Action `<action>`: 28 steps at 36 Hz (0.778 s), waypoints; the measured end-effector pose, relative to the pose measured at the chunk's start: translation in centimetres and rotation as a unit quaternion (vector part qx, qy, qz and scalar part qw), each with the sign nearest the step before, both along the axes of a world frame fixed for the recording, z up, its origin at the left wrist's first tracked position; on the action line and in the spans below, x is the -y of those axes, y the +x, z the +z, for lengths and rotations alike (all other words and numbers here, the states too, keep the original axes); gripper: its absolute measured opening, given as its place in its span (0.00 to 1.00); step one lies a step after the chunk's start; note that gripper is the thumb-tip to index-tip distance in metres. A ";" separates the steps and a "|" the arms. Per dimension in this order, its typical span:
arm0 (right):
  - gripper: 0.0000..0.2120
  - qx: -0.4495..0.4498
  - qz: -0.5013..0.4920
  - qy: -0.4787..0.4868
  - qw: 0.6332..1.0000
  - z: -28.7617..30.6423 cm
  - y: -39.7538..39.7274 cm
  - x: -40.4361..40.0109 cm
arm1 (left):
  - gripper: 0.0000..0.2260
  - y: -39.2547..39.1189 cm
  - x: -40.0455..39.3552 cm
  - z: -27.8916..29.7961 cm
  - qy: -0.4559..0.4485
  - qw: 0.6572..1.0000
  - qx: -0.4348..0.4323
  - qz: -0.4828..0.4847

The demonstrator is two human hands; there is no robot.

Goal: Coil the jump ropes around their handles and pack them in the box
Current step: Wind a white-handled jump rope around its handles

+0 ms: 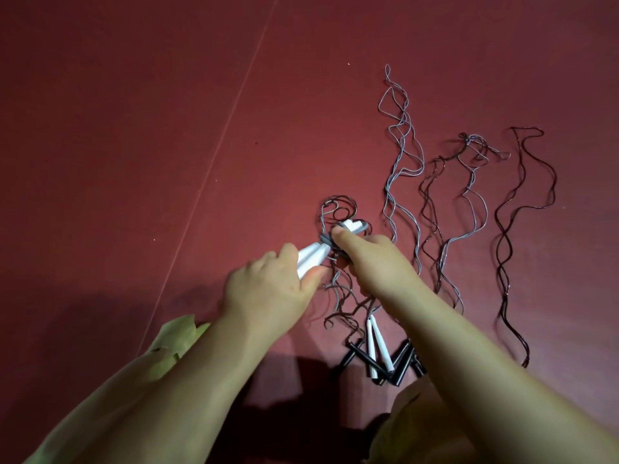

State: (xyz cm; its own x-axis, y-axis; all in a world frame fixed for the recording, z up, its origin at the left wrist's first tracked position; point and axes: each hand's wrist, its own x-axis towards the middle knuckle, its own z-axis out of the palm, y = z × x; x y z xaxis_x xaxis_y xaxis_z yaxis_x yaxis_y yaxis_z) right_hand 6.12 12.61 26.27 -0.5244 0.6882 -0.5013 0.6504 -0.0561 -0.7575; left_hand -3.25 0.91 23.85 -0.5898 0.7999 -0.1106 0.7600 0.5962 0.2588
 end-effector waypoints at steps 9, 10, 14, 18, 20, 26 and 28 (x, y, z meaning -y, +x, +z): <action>0.23 -0.104 0.024 0.005 0.994 0.1 -0.1 0.0 | 0.25 -2.8 0.3 2.0 0.063 0.921 0.384 0.028; 0.23 -0.106 0.035 0.005 0.994 0.1 -0.1 0.1 | 0.25 -2.8 0.4 2.2 0.071 0.889 0.451 0.033; 0.22 -0.128 0.042 -0.014 0.991 0.1 -0.1 0.4 | 0.26 -2.6 0.4 3.1 0.061 0.736 0.668 0.095; 0.19 -0.178 0.030 -0.056 0.982 0.3 0.0 0.1 | 0.29 -3.1 0.2 3.7 0.056 0.602 0.782 0.153; 0.25 -0.195 0.035 -0.055 0.979 0.3 0.1 -0.1 | 0.30 -3.2 0.2 3.8 0.053 0.570 0.805 0.155; 0.17 -0.230 0.070 0.012 0.971 0.6 0.5 0.0 | 0.35 -2.3 0.1 3.0 0.021 0.474 0.872 0.117; 0.16 -0.235 0.083 0.015 0.968 0.6 0.6 0.0 | 0.33 -2.1 -0.1 2.9 0.029 0.483 0.869 0.108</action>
